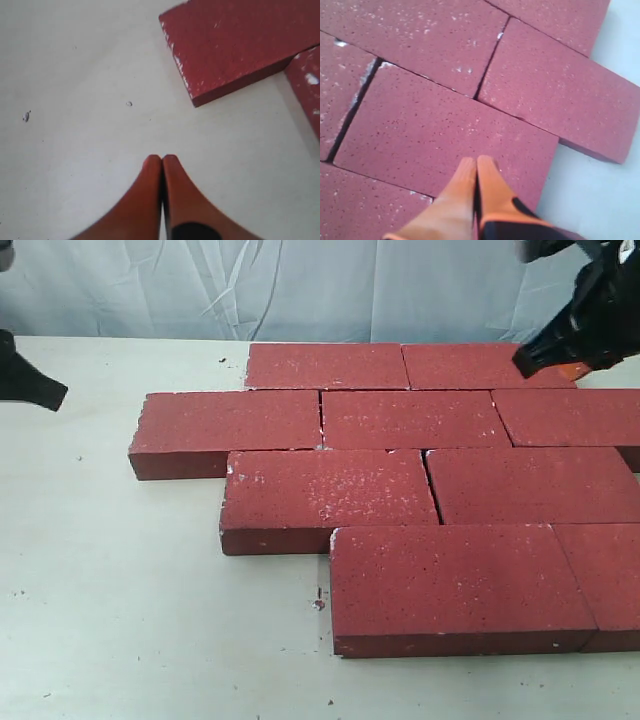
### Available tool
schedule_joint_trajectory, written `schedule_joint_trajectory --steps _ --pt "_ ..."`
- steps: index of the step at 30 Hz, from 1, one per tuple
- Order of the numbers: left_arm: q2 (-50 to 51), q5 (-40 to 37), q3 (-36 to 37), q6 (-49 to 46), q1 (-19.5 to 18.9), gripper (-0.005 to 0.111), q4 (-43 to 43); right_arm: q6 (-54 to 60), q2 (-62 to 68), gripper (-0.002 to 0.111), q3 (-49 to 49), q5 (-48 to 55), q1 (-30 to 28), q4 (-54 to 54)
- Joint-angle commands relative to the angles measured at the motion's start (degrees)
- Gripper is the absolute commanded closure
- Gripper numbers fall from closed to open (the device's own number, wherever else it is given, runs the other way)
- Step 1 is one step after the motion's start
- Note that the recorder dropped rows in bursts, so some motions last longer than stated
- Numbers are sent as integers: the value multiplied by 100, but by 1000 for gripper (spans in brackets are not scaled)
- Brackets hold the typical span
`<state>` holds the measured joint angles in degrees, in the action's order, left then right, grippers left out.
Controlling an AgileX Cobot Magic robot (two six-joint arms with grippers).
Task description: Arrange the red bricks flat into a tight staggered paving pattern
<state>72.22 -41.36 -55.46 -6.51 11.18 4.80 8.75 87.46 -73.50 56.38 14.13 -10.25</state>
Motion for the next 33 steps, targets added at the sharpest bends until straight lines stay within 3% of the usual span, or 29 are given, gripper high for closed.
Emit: schedule_joint_trajectory --steps 1,5,10,23,33 --pt "-864 311 657 2 -25 107 -182 -41 -604 109 251 -19 -525 49" --pt "-1607 821 1416 2 -15 107 -329 -135 -1450 109 947 -790 -1083 29" --pt "-2550 1189 1856 2 -15 107 -392 -233 -2380 109 1486 -1427 -1469 14" --pt "-4025 1612 2445 39 -15 107 -539 -590 -3881 109 2880 -2841 -1481 138" --pt "-4605 1956 2815 39 -15 107 -539 -726 -4713 109 3619 -3909 -1469 325"
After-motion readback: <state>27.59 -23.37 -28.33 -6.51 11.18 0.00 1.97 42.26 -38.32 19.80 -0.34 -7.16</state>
